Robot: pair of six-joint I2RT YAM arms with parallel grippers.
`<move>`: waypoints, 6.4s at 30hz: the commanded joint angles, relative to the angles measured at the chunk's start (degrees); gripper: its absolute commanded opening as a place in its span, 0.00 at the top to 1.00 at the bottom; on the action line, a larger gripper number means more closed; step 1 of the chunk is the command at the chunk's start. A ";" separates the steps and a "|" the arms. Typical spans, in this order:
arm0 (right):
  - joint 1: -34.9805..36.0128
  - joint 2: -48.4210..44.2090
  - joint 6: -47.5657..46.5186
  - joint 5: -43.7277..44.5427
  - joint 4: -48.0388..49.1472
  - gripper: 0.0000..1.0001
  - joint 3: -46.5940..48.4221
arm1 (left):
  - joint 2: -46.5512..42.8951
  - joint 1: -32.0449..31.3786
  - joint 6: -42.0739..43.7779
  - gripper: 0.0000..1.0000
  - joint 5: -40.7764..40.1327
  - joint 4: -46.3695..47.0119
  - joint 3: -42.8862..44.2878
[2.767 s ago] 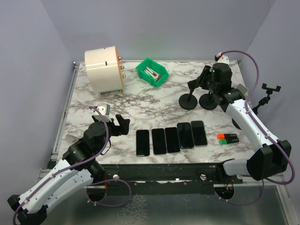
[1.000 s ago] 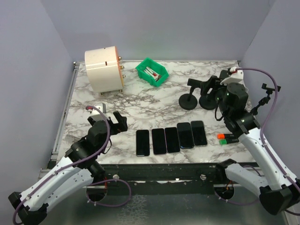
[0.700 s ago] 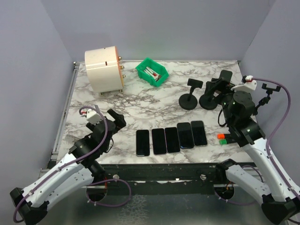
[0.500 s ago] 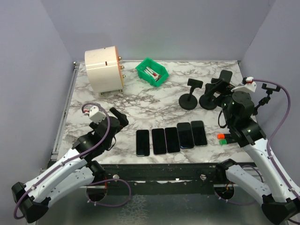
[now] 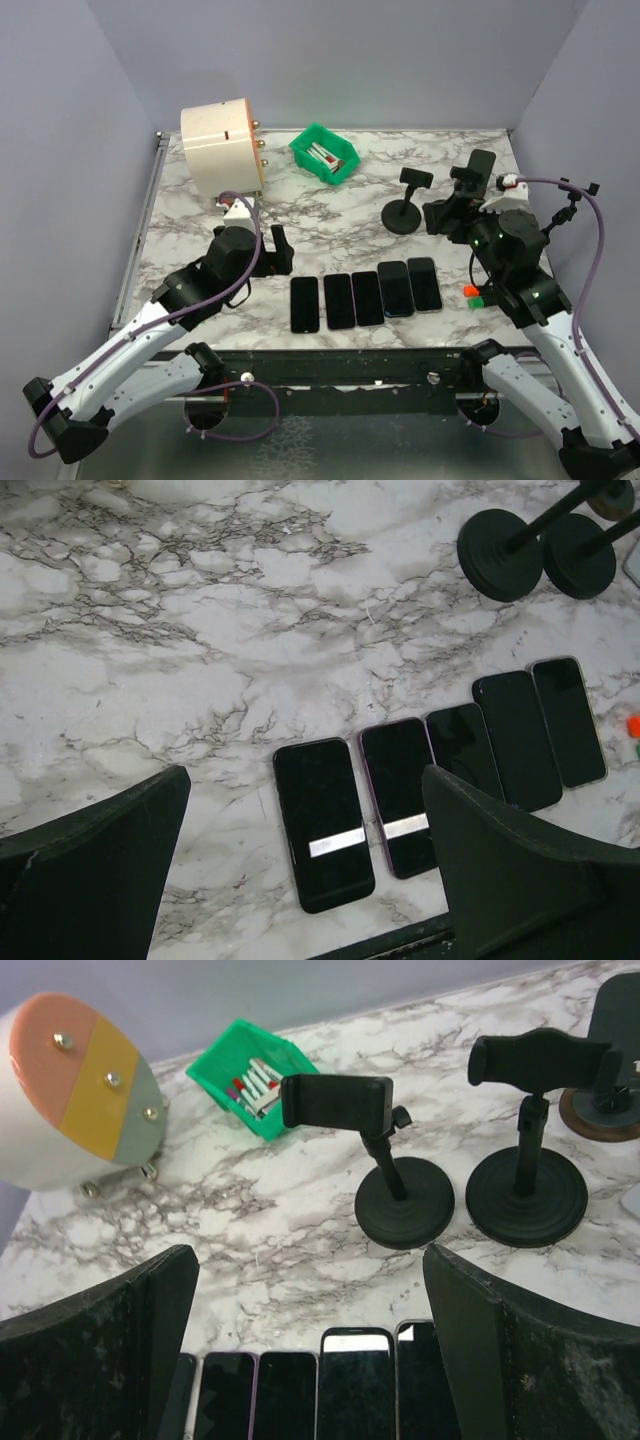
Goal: Remove the phone from the phone stand
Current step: Adjust the phone at the center of the board, then reset both arms
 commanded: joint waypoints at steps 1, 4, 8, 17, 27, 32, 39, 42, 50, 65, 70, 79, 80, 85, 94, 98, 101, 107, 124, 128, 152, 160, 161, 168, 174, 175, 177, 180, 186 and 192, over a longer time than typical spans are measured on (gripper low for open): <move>0.13 2.89 -3.62 -4.23 0.11 0.01 -1.44 | -6.85 0.15 6.57 0.01 4.80 3.14 -2.30; 0.13 5.90 -1.47 -1.48 1.55 0.04 -2.31 | -11.42 0.19 6.95 0.01 5.76 5.59 -4.46; 0.13 10.51 2.90 1.64 7.96 0.05 -5.95 | -14.75 0.15 7.26 0.01 6.22 7.52 -6.21; 0.12 20.40 3.19 6.38 26.87 0.32 -12.12 | -16.32 0.17 7.51 0.01 4.84 7.96 -7.17; 0.32 34.07 5.74 -0.64 48.62 0.70 -20.15 | -15.35 0.32 8.14 0.01 4.74 7.96 -7.03; 2.48 40.46 9.47 0.17 55.29 0.73 -23.12 | -15.07 0.54 7.89 0.01 5.32 7.96 -7.11; 2.68 48.78 14.65 3.95 58.54 0.74 -22.24 | -14.68 0.61 8.03 0.01 5.45 7.96 -7.19; 2.68 51.45 15.65 5.59 57.97 0.75 -21.03 | -14.72 0.62 8.06 0.01 5.22 7.96 -7.20; 2.57 50.57 13.09 6.12 53.25 0.73 -19.26 | -12.87 0.67 7.99 0.01 4.60 7.56 -7.48; 0.81 15.67 22.63 8.50 1.15 0.10 -20.71 | -7.39 0.59 -13.36 0.03 11.41 10.01 -17.91; -6.50 13.56 22.85 2.65 1.52 0.07 -24.47 | -9.45 0.59 -14.73 0.04 12.67 10.91 -19.60; -10.54 15.98 22.62 -2.22 9.52 0.06 -29.39 | -10.42 0.61 -19.76 0.04 14.11 12.54 -27.32; -10.59 16.14 22.45 -2.83 10.50 0.07 -29.80 | -10.00 0.63 -20.20 0.04 14.49 13.42 -28.30; -10.60 16.87 21.62 -5.73 11.71 0.12 -30.41 | -7.44 0.63 -22.00 0.04 16.57 18.01 -31.85; -10.60 16.96 19.80 -12.80 9.67 0.24 -30.41 | -5.89 0.60 -23.50 0.04 17.96 22.64 -34.70; -10.60 15.42 19.60 -14.94 9.63 0.30 -31.52 | -5.22 0.59 -24.34 0.04 18.95 25.76 -36.37; -10.60 14.79 20.39 -16.46 9.93 0.33 -32.32 | -4.29 0.59 -24.56 0.04 19.31 26.49 -36.80; -10.60 14.22 20.80 -17.48 9.92 0.33 -33.02 | -4.20 0.63 -23.97 0.04 19.13 25.74 -36.19; -10.60 3.62 11.32 -4.76 -3.67 0.13 -17.46 | -8.42 0.65 -14.42 0.01 14.76 14.23 -23.24; -10.60 1.25 8.55 -4.96 -3.33 0.13 -11.04 | -7.85 0.62 -10.66 0.01 11.96 10.90 -17.68; 30.78 25.81 -16.99 24.24 4.50 0.19 31.80 | -0.83 0.61 11.48 0.01 3.70 3.85 14.15; 30.89 36.68 -15.97 37.59 12.04 0.07 43.19 | 6.23 0.64 19.22 0.01 -6.41 2.81 35.04; 30.89 38.33 -14.21 41.07 9.48 0.07 45.61 | 6.79 0.59 18.17 0.01 -9.47 3.06 36.47; 30.89 39.53 -7.94 54.61 2.52 0.00 43.12 | 10.66 0.60 0.38 0.01 -24.72 0.72 32.98; 30.48 38.54 0.09 53.10 -9.37 0.00 41.56 | 9.13 0.67 -6.83 0.01 -12.49 0.30 23.04; 29.50 38.12 0.31 50.34 -10.17 0.00 41.70 | 9.28 0.68 -6.28 0.01 -11.59 0.16 23.48; 24.48 37.33 0.93 39.85 -12.48 0.00 43.03 | 10.82 0.68 -2.45 0.01 -12.24 -1.60 27.27; 13.37 36.04 3.99 26.26 -15.85 0.00 45.59 | 13.89 0.68 6.16 0.01 -11.96 -3.04 35.00; 12.61 23.07 -9.64 23.45 -2.98 0.00 43.17 | 17.57 0.68 14.39 0.01 -6.56 -2.35 49.37; 13.65 18.32 -18.50 15.06 0.60 0.00 50.73 | 22.48 0.68 22.88 0.01 2.80 -1.80 65.89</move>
